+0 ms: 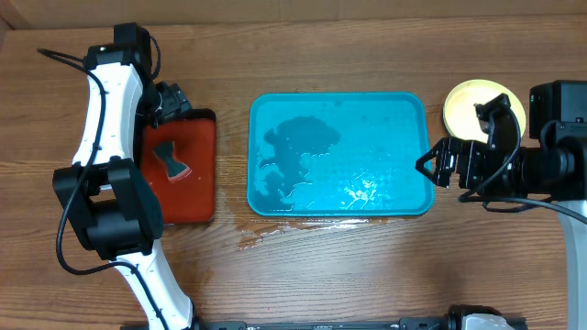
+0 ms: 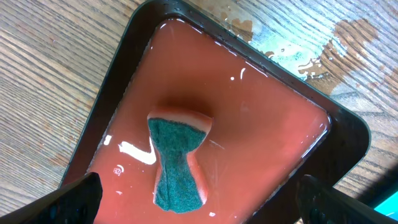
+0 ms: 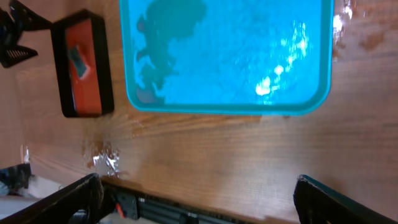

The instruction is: Clean dirty plates on tray and stack at the side

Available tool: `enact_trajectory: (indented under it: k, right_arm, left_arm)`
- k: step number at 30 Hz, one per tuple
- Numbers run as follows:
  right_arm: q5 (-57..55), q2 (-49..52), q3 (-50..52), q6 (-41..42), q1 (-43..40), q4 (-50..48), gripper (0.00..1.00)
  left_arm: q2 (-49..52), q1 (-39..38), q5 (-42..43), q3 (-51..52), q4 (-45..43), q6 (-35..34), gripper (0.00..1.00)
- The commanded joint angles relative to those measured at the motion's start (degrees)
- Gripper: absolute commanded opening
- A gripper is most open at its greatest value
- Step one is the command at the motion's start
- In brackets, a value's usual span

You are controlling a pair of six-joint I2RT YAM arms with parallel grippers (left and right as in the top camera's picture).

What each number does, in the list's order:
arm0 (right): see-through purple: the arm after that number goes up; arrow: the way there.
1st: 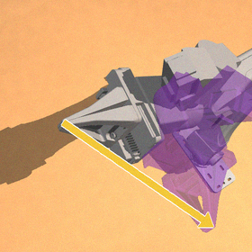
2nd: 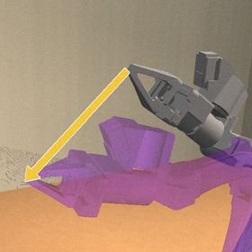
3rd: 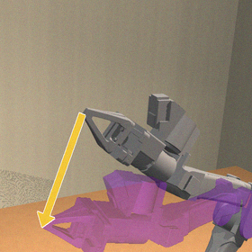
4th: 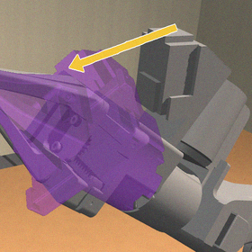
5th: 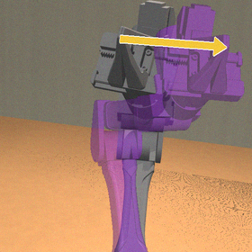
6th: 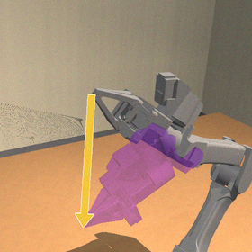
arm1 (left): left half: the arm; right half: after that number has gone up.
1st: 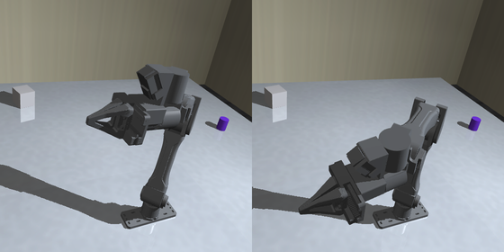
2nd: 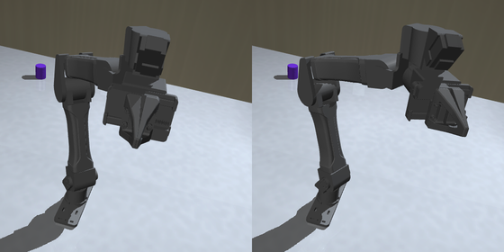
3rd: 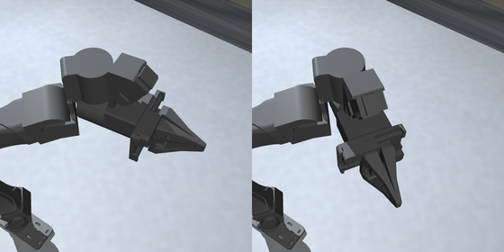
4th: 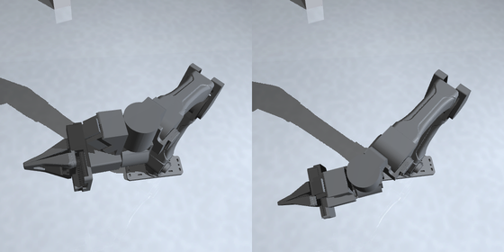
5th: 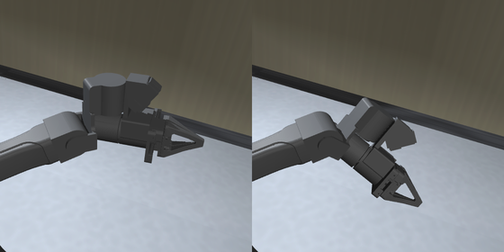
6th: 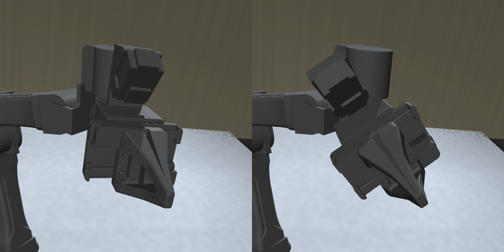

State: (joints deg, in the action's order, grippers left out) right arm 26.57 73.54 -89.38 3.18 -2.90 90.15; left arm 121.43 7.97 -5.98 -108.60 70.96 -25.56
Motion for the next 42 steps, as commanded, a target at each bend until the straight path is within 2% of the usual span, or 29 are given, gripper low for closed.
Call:
enact_trajectory:
  k: [1,5,8,18,27,42]
  right_arm:
    - [-0.1,-1.9,0.3,-0.2,0.3,-1.6,1.0]
    - [-0.1,-4.9,3.2,-2.9,0.4,-7.1,1.0]
    - [-0.2,-10.3,9.2,-3.6,0.5,-14.4,1.0]
    - [-0.1,-37.6,42.3,-3.6,0.6,-44.0,1.0]
    - [-1.0,-56.8,61.9,-3.4,0.6,-59.3,1.0]
    - [-7.9,-68.0,81.7,-3.1,1.9,-87.2,1.0]
  left_arm:
    - [0.0,-0.2,0.3,-0.6,0.1,-0.2,1.0]
    - [0.0,-0.1,0.3,-0.6,0.1,-0.2,1.0]
    - [0.0,-0.1,0.3,-0.6,0.1,-0.2,1.0]
    - [0.0,-0.2,0.3,-0.6,0.1,-0.2,1.0]
    - [0.0,-0.1,0.3,-0.6,0.1,-0.2,1.0]
    - [0.0,-0.5,0.3,-0.6,0.1,-0.2,1.0]
